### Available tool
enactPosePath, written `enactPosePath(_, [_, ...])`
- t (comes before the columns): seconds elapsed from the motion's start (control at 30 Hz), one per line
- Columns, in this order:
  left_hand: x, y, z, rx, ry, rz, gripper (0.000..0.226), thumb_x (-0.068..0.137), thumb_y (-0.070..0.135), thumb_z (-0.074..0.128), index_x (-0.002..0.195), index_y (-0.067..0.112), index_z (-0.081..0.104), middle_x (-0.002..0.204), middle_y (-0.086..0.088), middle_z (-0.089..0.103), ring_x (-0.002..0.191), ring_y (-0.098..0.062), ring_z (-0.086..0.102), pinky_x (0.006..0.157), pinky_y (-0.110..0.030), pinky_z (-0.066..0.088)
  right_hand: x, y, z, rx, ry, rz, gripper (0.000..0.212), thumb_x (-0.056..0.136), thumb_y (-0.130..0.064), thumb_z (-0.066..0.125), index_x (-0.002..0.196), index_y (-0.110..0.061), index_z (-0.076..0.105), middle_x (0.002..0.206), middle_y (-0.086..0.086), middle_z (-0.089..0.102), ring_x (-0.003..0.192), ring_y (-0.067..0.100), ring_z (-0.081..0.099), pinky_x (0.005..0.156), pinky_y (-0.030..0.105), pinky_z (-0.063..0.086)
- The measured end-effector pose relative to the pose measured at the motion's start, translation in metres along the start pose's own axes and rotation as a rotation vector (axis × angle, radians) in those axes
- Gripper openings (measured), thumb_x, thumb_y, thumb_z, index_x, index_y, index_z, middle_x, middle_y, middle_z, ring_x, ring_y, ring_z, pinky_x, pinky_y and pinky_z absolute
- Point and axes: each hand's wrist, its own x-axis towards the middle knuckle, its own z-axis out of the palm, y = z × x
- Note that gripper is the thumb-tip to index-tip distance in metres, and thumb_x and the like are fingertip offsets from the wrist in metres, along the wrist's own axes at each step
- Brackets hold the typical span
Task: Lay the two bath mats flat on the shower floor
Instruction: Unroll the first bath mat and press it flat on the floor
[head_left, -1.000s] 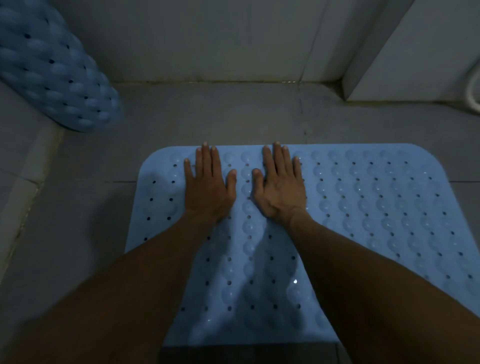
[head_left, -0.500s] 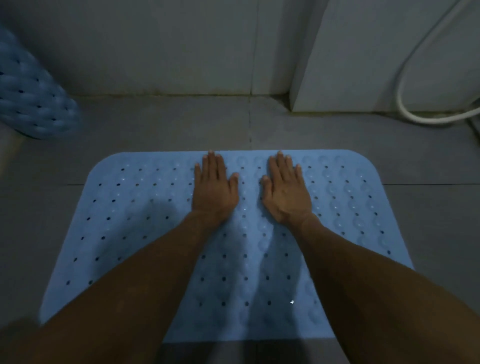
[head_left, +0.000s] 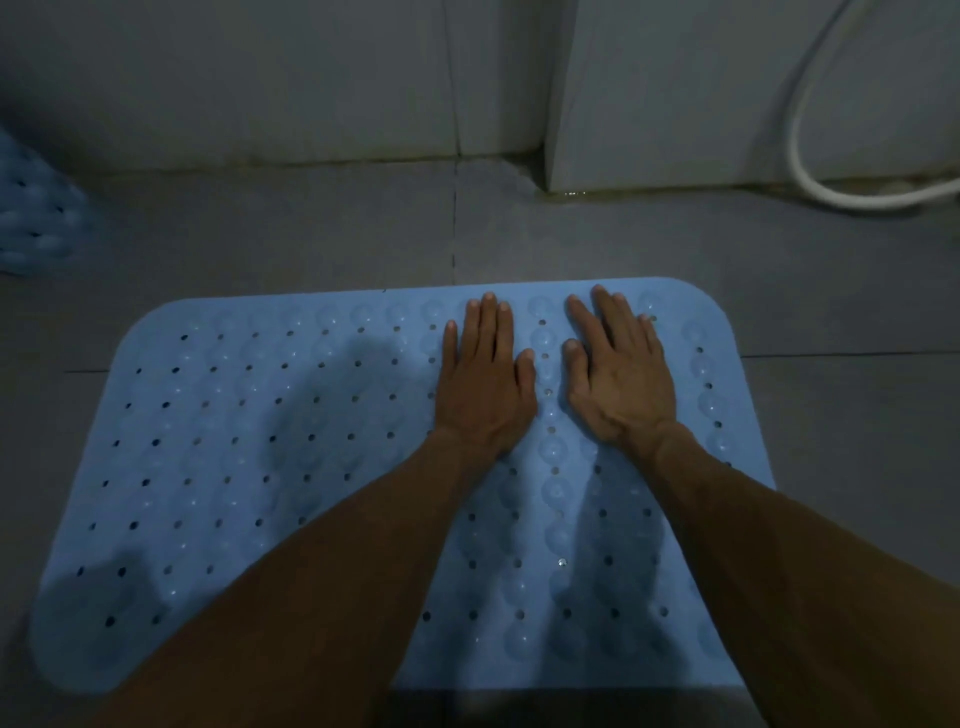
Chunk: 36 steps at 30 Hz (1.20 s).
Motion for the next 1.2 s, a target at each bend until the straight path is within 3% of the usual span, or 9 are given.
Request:
enactPosePath(0.2, [-0.0016,0.0045,-0.0007,-0.011,-0.001,-0.039,0.066,0.101,0.044,0.010,0.155,0.008,0.006,0.163,-0.009,0.000,0.151,-0.022,-0.005,0.122,-0.047,0.000,-0.0034,-0.0006,0.0003,-0.055,-0.032,-0.035,0.062,0.102,-0.046,0.016,0.159,-0.025,0.002,0.167,0.002,-0.004,0.153,0.016,-0.007,0.125,0.042,-0.002])
enactPosePath(0.43, [0.0005,0.0054,0.0011,0.000,0.008,-0.047,0.062,0.101,0.036,0.019,0.154,0.004,0.017,0.162,-0.013,0.012,0.151,-0.025,0.006,0.122,-0.049,0.008,-0.0006,0.0003,-0.0004,-0.066,-0.046,-0.030,0.063,0.102,-0.042,0.020,0.159,-0.021,0.008,0.167,0.006,0.000,0.153,0.020,-0.005,0.125,0.043,0.002])
enactPosePath(0.87, [0.0013,0.0078,-0.0059,0.002,-0.092,-0.062,0.064,0.102,0.038,0.017,0.154,0.001,0.008,0.163,-0.015,0.000,0.151,-0.026,-0.003,0.122,-0.048,0.004,0.0017,0.0006,-0.0022,-0.100,-0.086,-0.047,0.064,0.103,-0.041,0.023,0.159,-0.019,0.001,0.166,0.008,-0.006,0.153,0.021,-0.009,0.125,0.043,-0.001])
enactPosePath(1.2, [-0.0015,0.0024,-0.0014,-0.071,-0.011,-0.020,0.064,0.100,0.035,0.022,0.153,0.001,0.015,0.162,-0.015,0.008,0.151,-0.026,0.004,0.122,-0.047,0.005,-0.0004,0.0003,0.0000,-0.116,-0.060,-0.049,0.063,0.103,-0.045,0.017,0.159,-0.024,0.000,0.166,0.005,-0.007,0.153,0.018,-0.010,0.124,0.040,-0.005])
